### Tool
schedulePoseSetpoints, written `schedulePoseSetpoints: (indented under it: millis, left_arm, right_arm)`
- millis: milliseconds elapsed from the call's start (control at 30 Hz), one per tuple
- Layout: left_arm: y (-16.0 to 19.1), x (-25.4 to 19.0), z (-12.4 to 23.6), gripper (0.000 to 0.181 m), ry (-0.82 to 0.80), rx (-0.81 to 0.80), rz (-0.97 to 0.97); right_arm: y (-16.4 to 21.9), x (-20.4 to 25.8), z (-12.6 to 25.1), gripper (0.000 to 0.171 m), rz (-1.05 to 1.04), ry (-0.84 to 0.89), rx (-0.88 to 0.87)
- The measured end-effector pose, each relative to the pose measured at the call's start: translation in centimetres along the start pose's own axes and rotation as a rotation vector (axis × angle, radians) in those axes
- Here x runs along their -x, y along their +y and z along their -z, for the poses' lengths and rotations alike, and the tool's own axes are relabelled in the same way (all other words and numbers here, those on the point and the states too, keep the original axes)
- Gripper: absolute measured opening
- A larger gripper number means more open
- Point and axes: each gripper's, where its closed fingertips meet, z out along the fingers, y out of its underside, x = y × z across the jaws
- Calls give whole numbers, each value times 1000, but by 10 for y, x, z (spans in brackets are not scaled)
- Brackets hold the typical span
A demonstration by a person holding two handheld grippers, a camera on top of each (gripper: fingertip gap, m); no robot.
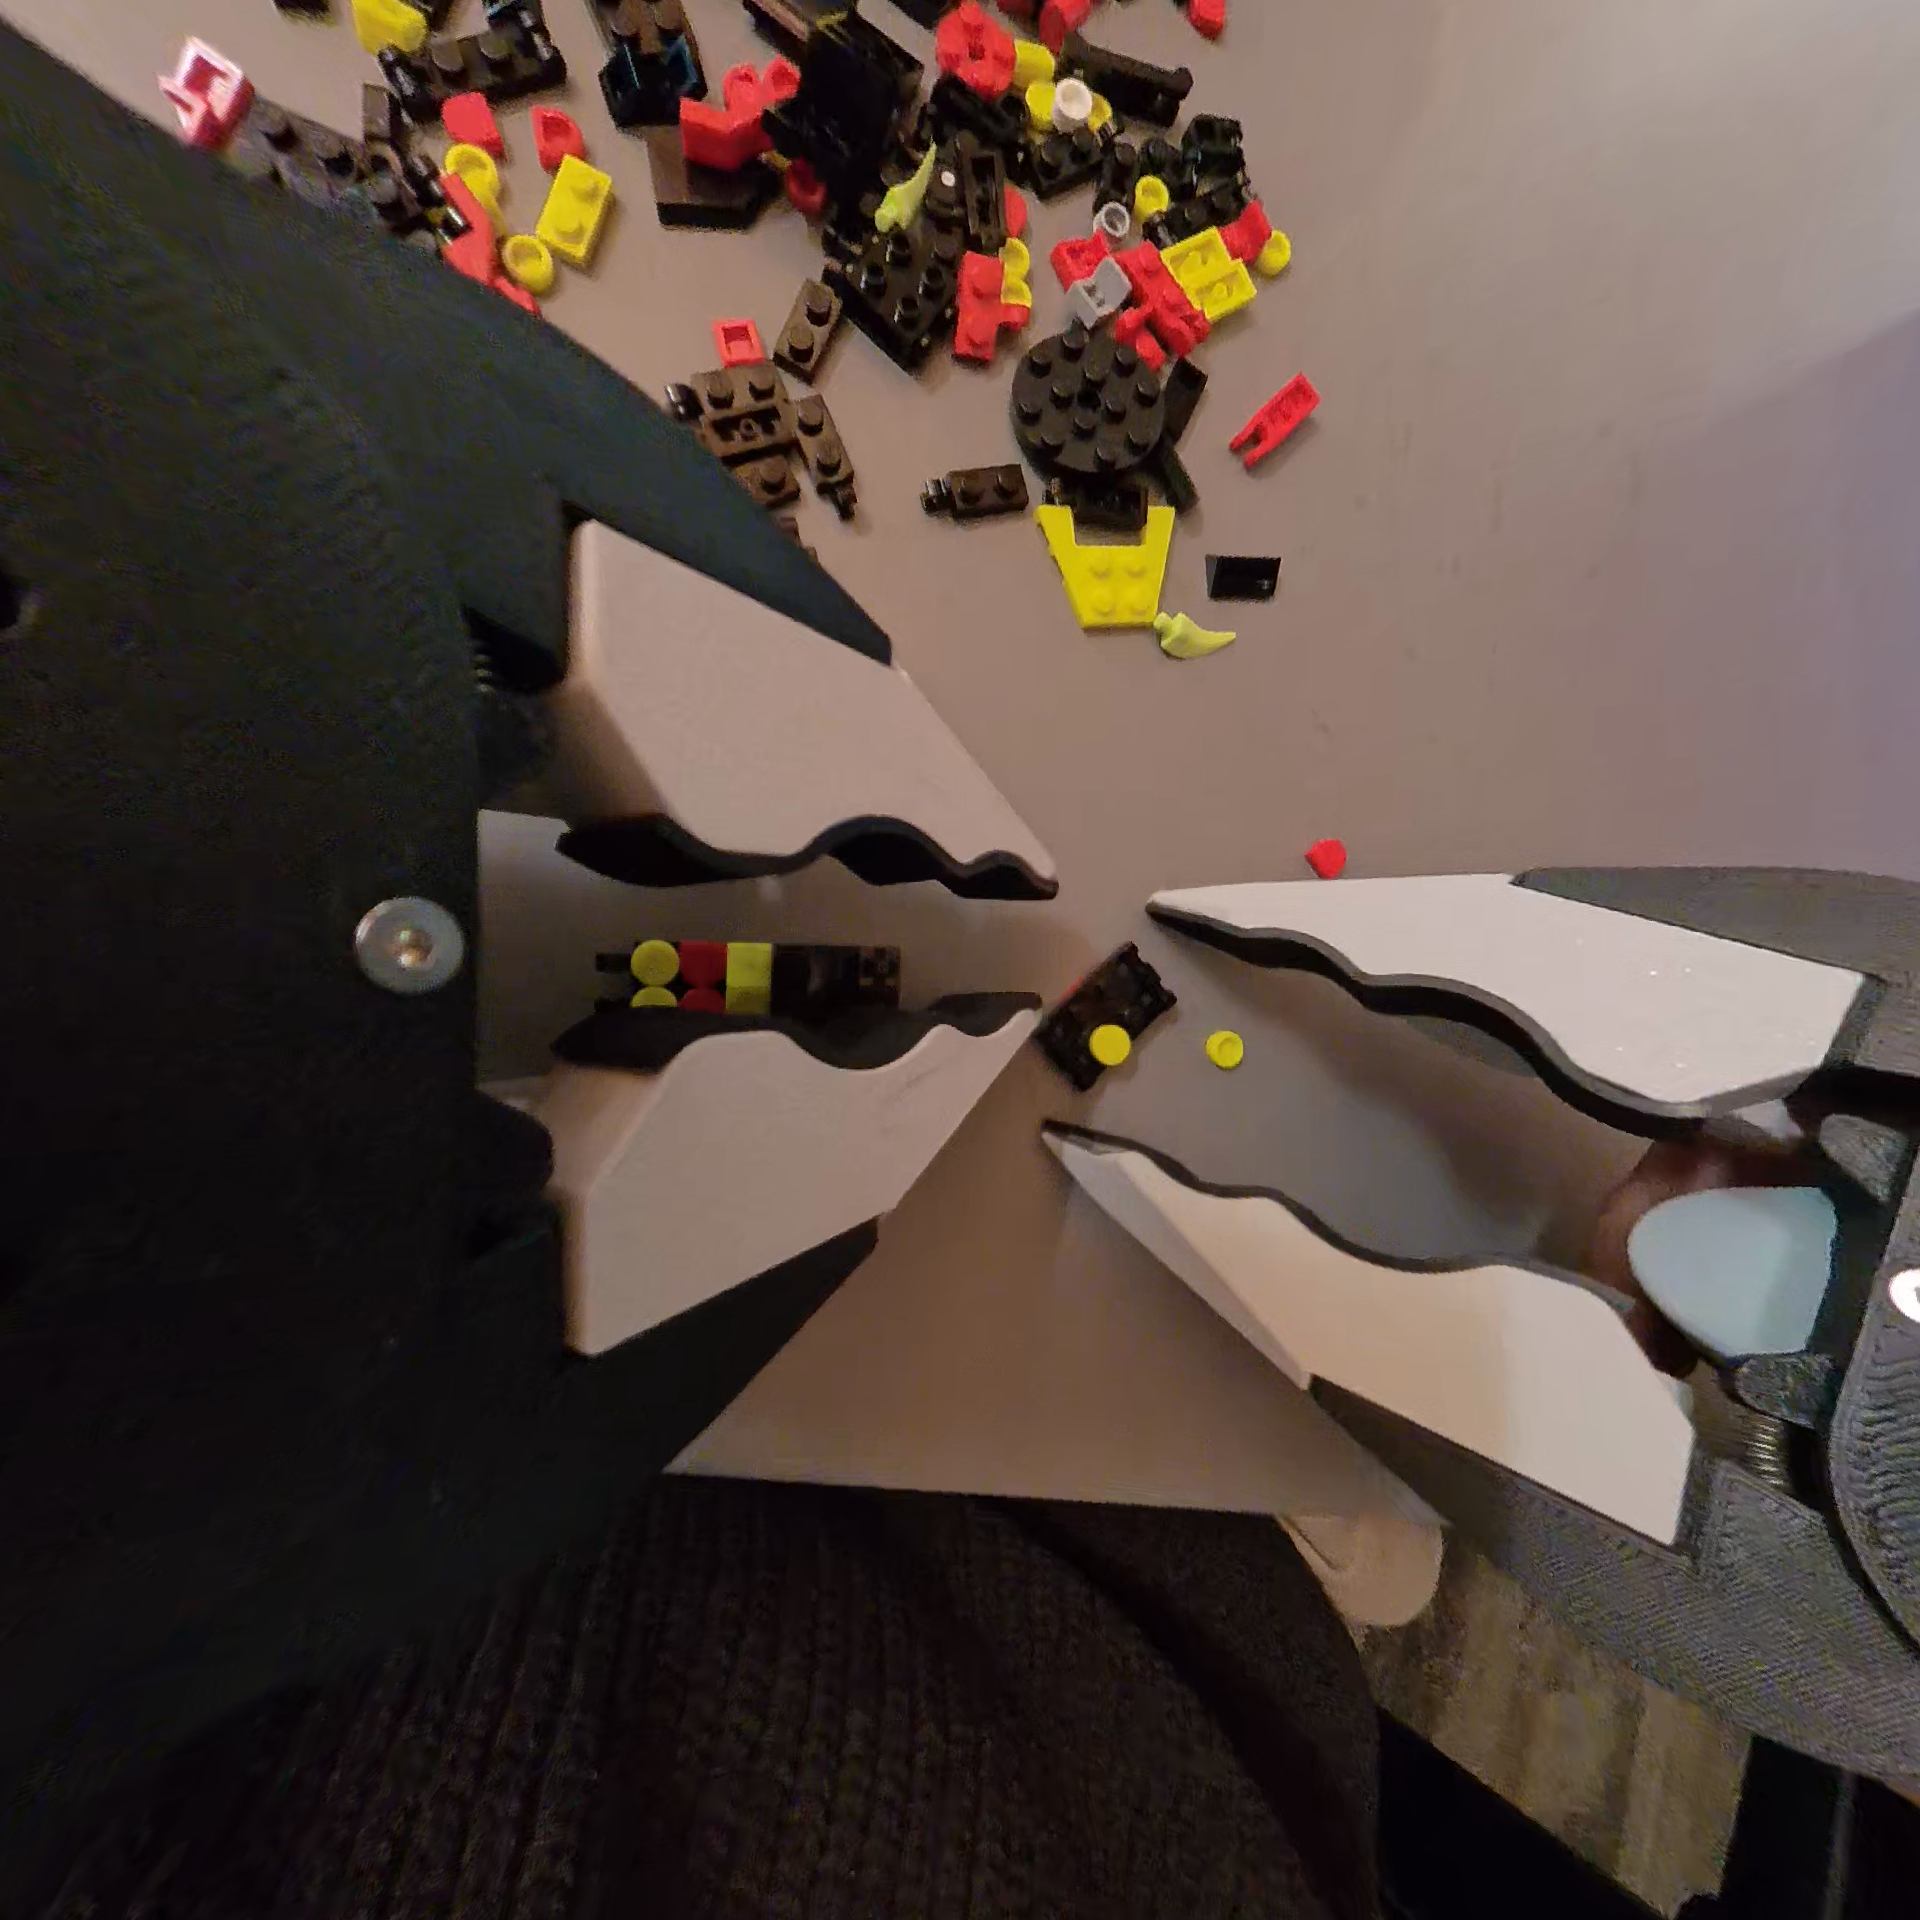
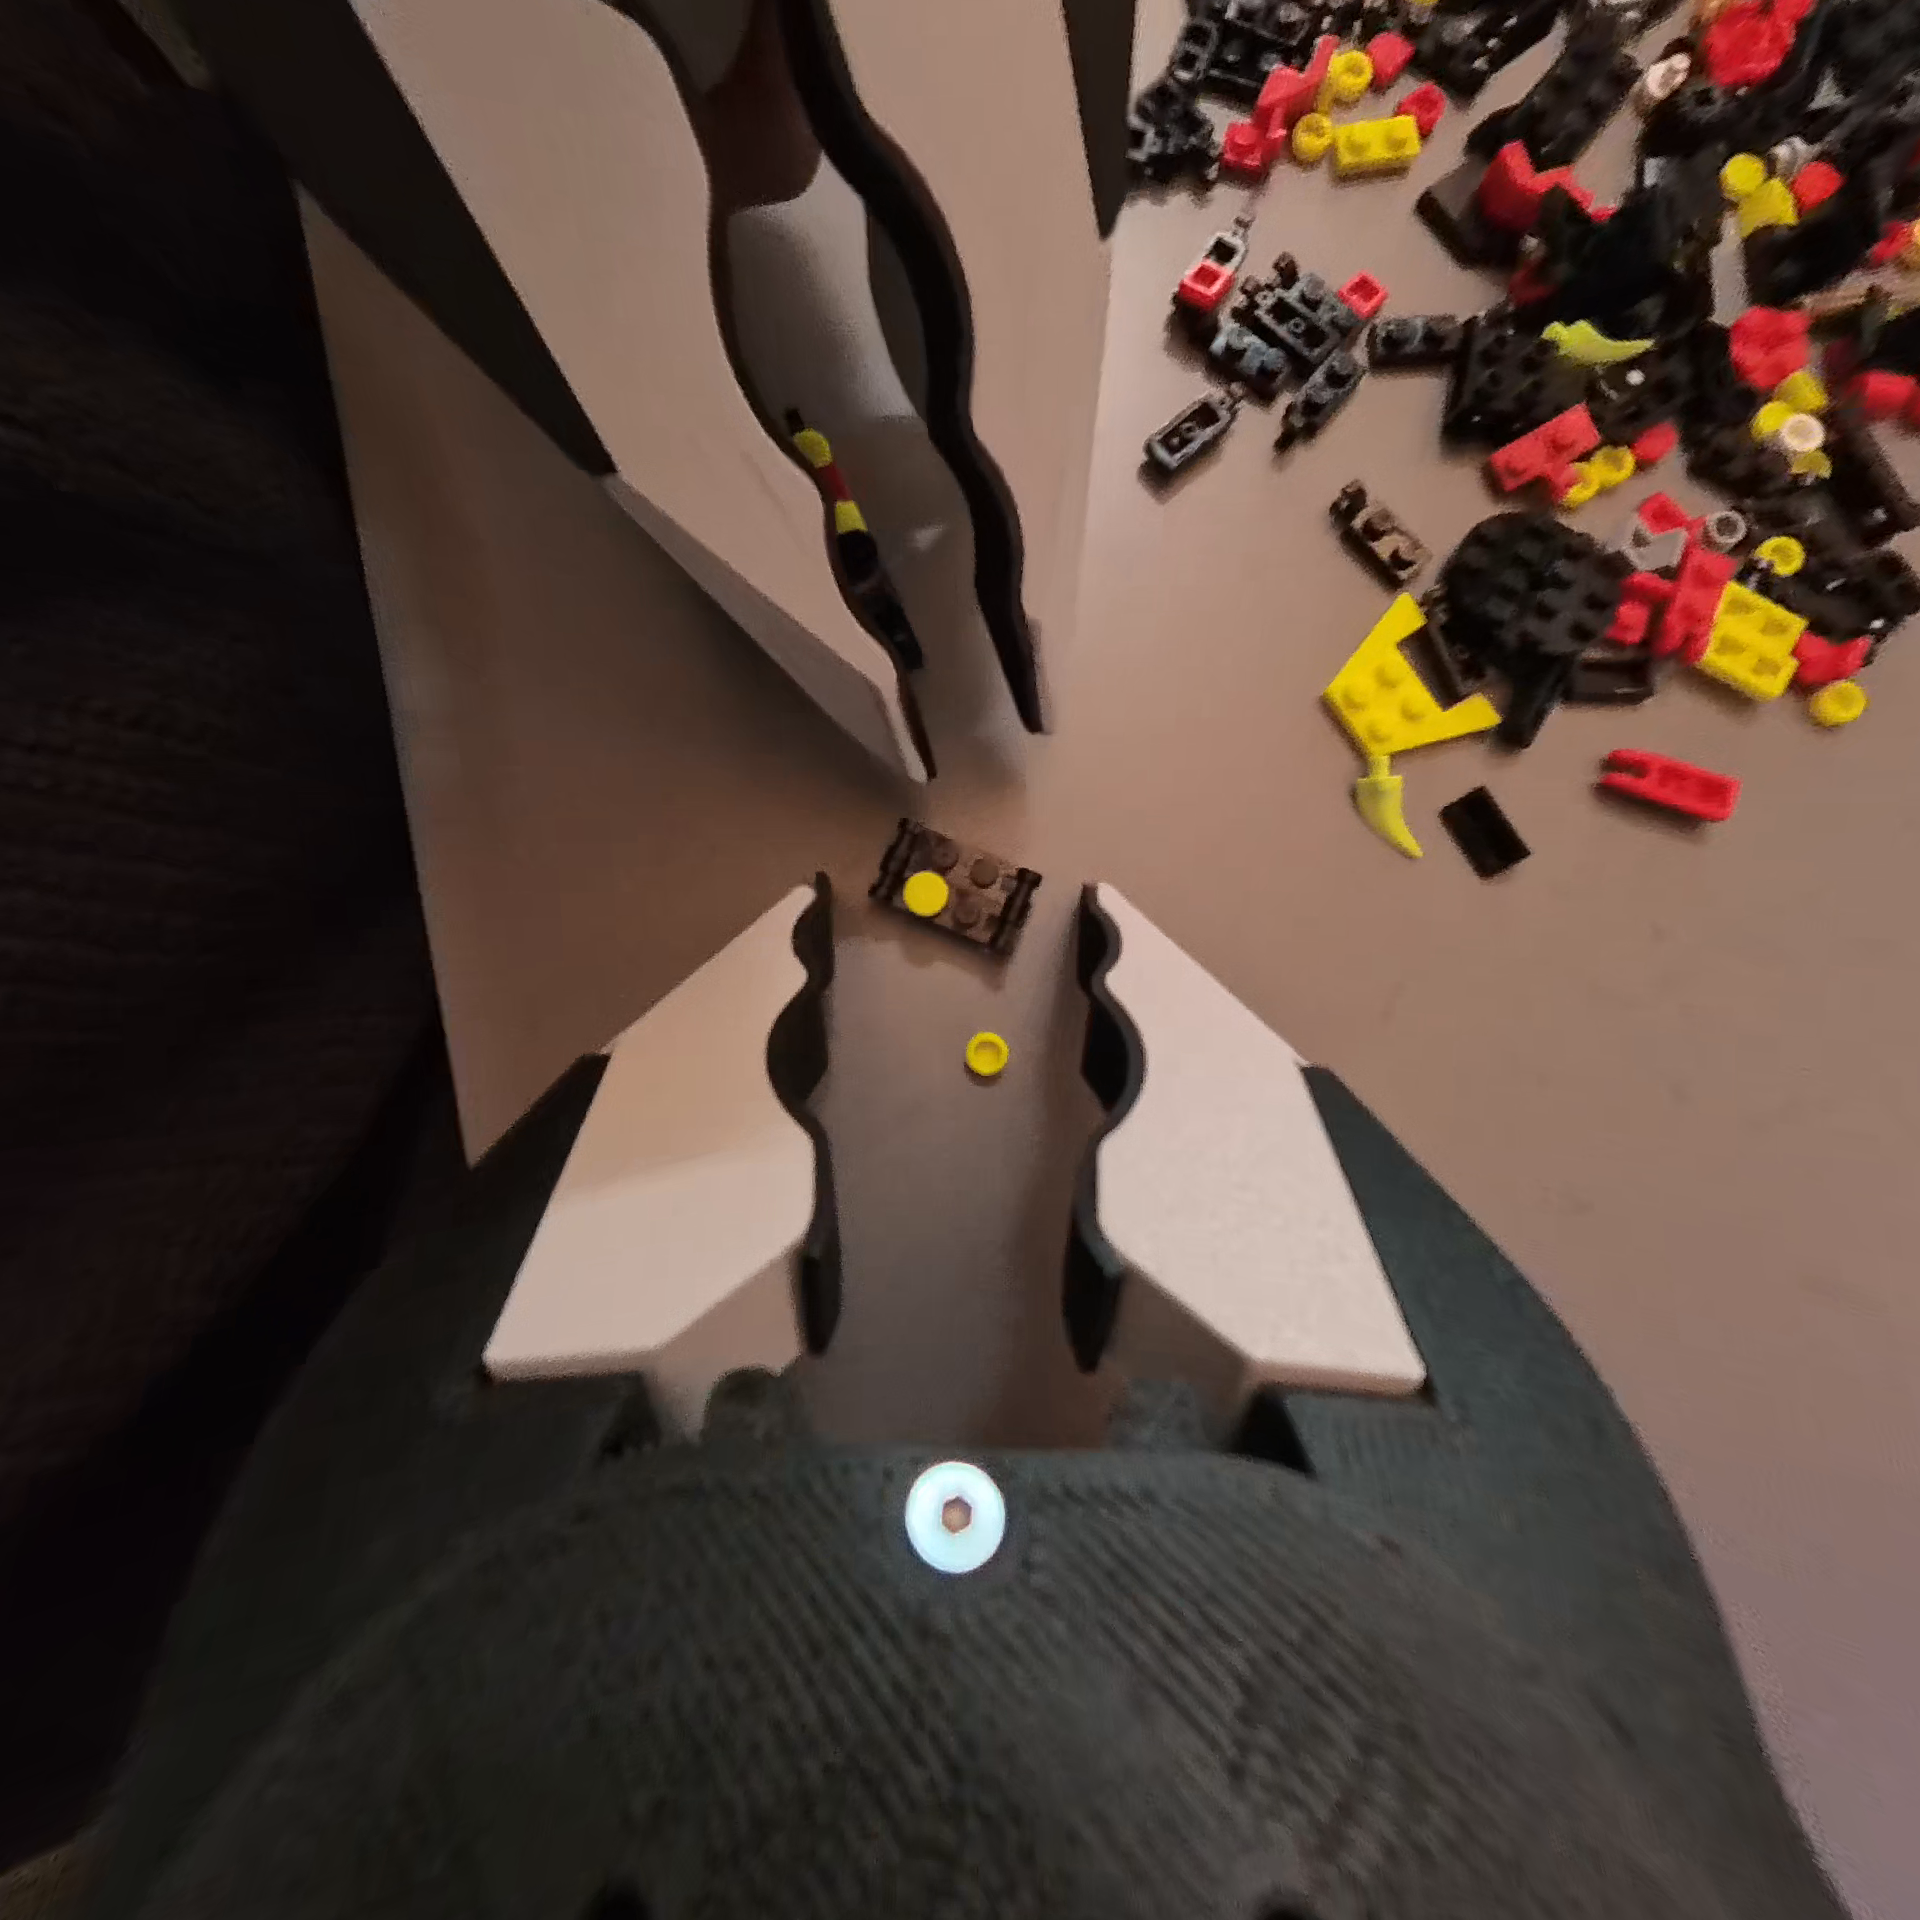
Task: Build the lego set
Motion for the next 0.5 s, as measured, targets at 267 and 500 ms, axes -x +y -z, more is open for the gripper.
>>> schedulePoseSetpoints:
  millis: [267,500]
  left_arm:
    - [-12,2,7,17,95,-87,184]
    - [-35,-7,27,11,429,-223,566]
  right_arm:
    - [-14,-9,14,30,84,86,-68]
    - [-47,-7,38,30,382,309,-186]
